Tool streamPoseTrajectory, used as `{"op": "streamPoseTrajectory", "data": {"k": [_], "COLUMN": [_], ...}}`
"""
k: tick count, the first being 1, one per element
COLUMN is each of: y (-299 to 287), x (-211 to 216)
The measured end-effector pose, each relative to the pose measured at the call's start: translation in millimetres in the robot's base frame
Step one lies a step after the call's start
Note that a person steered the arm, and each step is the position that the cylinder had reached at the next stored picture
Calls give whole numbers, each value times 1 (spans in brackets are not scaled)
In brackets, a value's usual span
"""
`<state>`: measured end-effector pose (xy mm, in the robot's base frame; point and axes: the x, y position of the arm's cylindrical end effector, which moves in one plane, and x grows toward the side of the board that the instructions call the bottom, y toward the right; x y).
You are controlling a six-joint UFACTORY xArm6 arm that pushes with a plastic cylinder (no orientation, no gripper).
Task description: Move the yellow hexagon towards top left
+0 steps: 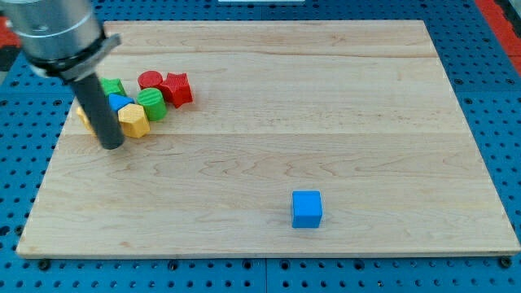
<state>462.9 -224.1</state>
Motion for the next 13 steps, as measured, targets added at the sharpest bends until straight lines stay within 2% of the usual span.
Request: {"op": "streamPoseTrajectory", "data": {"k": [1, 3, 4, 5, 6, 7, 8, 13], "y": [16, 147, 184, 224, 219, 186, 163, 165], "x": [-24, -34, -31, -47, -108, -158, -164, -152]}}
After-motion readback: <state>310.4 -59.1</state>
